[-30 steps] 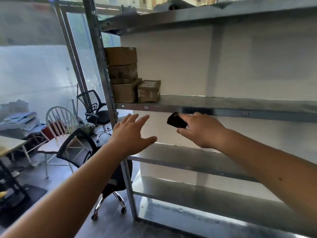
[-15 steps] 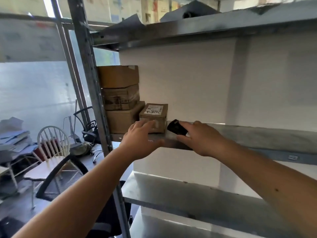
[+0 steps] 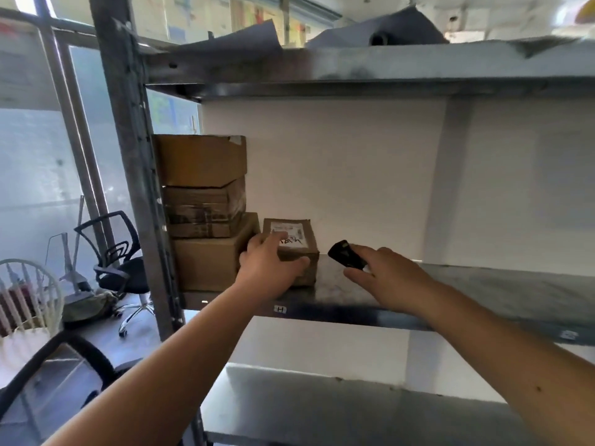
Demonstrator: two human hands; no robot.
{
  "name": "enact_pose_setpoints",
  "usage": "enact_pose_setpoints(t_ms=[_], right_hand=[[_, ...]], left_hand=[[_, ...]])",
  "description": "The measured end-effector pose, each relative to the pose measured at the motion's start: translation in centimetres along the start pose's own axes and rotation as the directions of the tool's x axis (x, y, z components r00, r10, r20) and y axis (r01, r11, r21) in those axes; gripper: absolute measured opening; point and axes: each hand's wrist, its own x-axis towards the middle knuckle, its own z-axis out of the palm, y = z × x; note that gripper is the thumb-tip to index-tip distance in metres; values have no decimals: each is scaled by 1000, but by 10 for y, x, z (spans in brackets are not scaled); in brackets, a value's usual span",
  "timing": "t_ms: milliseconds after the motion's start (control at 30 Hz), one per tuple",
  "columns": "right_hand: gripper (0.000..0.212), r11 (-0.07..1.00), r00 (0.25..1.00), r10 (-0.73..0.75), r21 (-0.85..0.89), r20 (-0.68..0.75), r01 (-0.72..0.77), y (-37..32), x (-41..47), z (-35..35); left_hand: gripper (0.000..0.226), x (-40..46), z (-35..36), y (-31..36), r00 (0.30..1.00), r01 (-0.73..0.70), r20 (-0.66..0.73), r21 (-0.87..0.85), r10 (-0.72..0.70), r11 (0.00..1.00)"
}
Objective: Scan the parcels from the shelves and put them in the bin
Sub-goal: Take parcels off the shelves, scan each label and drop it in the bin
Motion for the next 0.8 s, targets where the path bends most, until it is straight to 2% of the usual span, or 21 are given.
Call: enact_pose_setpoints(t_ms=[33,100,233,333,500,633,800], right_hand=[[52,1000,1000,22,-21,-1,-22,0,2,-1],[52,997,998,60,-52,2,-60,-2,4,-2],[49,994,994,110,23,3,-110,-6,3,5],[49,985,990,144,96,3,-144,-9,-1,7],[49,976,982,188,107,11,-188,-15,-7,14],[52,974,980,198,116,2,-197,-20,-15,22],[53,967,978,207,153,-20,-202,-20,-26,18]], left_hand=[[76,5,0,-1,1000,8,23,13,-9,1000],[81,18,-3,1,995,59,82,-69,-54,996],[82,42,-10,19,960,198,246,-272,-131,942],[82,58,-17,30,921,281,349,-283,-174,917],[86,80,-14,20,933,242,328,-271,-147,931],[114,78,-5,8,947,189,314,-390,-63,901],[127,55,1,-1,981,61,184,-572,55,818]])
